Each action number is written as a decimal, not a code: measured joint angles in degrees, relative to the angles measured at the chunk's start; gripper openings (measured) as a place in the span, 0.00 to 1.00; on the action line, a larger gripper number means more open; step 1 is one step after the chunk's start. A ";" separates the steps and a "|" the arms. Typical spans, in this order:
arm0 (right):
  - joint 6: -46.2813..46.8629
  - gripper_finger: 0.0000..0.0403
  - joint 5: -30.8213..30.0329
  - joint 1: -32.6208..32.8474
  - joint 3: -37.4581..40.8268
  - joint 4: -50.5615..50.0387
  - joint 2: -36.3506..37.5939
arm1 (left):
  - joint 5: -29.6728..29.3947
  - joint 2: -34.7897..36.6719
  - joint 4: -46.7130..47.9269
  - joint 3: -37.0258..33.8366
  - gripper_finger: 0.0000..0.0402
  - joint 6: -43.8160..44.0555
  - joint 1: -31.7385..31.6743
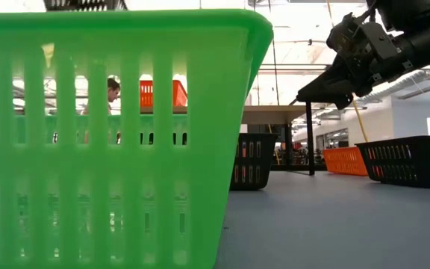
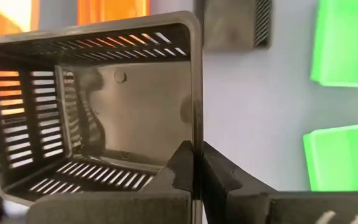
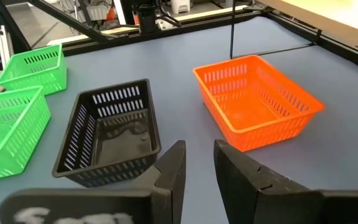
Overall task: Stack baskets on shelf by color
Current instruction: Put the left black bin on the shelf, then put the left green bin on the shelf
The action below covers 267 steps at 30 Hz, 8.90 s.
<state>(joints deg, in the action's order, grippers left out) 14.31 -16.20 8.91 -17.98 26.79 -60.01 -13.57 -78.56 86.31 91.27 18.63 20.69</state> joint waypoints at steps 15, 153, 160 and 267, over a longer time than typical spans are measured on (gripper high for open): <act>0.00 0.20 0.04 0.00 0.00 4.04 0.00 | -6.17 -2.79 -18.67 4.82 0.02 -25.45 -6.21; -1.33 0.20 -0.09 -0.09 0.00 3.56 -0.02 | 1.64 -25.51 -45.59 4.30 0.11 -40.24 -39.10; -1.31 0.20 -0.14 -0.09 -0.01 3.56 -0.02 | 1.76 -25.51 -45.89 4.32 0.05 -35.89 -38.76; -5.62 0.20 -0.20 2.23 0.00 17.52 0.00 | 2.85 -16.27 -51.32 -33.81 0.38 113.39 26.59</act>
<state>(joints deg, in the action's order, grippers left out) 8.69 -16.40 11.14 -17.98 44.31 -60.01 -10.72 -94.83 34.99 57.46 132.03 47.27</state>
